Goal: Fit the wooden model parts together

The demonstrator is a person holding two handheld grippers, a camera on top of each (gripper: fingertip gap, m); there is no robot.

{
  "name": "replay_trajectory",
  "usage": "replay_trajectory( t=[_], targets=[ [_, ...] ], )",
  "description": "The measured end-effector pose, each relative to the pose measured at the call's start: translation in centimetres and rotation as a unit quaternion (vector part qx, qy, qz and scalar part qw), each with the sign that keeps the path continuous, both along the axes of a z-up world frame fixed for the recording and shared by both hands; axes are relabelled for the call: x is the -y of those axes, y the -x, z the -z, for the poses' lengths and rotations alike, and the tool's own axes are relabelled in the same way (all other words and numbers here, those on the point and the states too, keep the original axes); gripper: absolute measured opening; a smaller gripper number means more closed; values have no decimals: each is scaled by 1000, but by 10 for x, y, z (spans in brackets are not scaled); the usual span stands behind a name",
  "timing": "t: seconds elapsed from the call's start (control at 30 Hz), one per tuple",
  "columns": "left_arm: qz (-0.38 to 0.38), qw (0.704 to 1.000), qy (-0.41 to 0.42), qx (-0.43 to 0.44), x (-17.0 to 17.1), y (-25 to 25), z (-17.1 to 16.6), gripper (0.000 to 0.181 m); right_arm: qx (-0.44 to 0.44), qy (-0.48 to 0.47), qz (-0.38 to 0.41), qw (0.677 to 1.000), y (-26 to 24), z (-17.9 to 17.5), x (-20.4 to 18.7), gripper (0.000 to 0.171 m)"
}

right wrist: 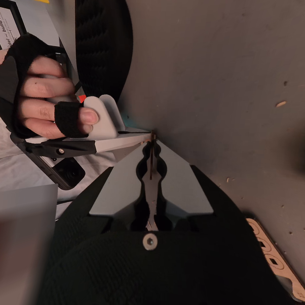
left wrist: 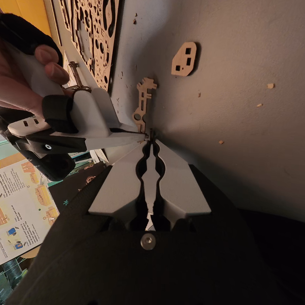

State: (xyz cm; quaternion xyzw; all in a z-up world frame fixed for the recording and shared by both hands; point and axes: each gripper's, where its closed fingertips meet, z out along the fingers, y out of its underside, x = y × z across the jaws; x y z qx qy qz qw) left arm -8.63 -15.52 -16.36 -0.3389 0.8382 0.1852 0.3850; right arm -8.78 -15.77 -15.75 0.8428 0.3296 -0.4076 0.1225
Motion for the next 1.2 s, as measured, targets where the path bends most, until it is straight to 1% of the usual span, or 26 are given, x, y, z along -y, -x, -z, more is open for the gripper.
replay_trajectory(
  t=[0.27,0.6,0.73,0.93,1.1,1.2],
  targets=[
    [1,1000,-3,3,0,0,0,1,-11,5,0,1000,1,0,0,2],
    [6,999,-21,29,1,1,0,1,-22,45,15,999,3,1,2,2],
    [-2,999,-4,40,0,3,-1,1,-19,44,16,999,5,1,1,2],
    [3,999,-3,35,0,5,-1,1,-34,81,33,996,8,1,2,2],
    [-4,999,16,49,1,5,-1,2,-26,78,17,996,6,1,4,2],
    [-22,997,18,73,-2,4,-6,13,-23,79,14,996,7,1,4,3]
  ],
)
